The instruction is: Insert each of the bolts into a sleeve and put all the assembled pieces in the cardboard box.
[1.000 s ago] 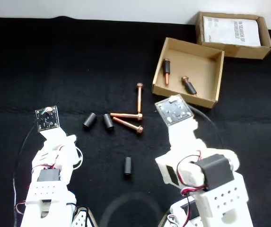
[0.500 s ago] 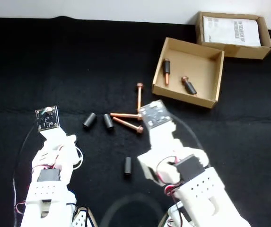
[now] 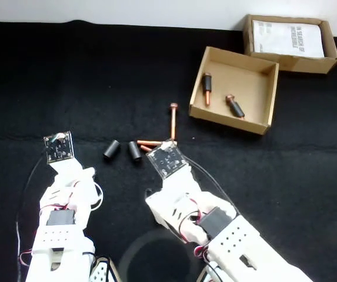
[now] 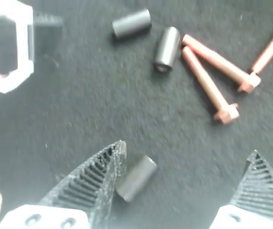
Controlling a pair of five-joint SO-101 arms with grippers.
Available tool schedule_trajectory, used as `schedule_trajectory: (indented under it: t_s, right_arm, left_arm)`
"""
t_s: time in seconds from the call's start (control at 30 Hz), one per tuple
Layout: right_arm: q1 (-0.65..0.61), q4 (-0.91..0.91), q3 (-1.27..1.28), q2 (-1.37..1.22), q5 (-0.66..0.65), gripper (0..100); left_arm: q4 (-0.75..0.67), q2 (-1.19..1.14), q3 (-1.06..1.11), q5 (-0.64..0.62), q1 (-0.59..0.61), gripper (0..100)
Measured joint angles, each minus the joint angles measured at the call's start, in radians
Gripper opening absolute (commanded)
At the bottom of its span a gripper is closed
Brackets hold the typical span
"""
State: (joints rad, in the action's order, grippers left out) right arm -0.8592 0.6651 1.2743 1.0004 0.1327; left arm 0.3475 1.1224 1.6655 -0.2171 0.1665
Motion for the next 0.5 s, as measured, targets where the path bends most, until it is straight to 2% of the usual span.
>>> schedule_trajectory:
  t_s: [0.2,0.5]
  right_arm:
    - [-0.002,-0.100,0.015,-0.077,0.163,35.7]
    - [-0.002,-0.101,-0.170,-0.483,0.276,35.7]
  left_arm:
    - [0.000,0.000,0.000,0.000,0.000,1]
    - [0.000,0.000,0.000,0.000,0.000,1]
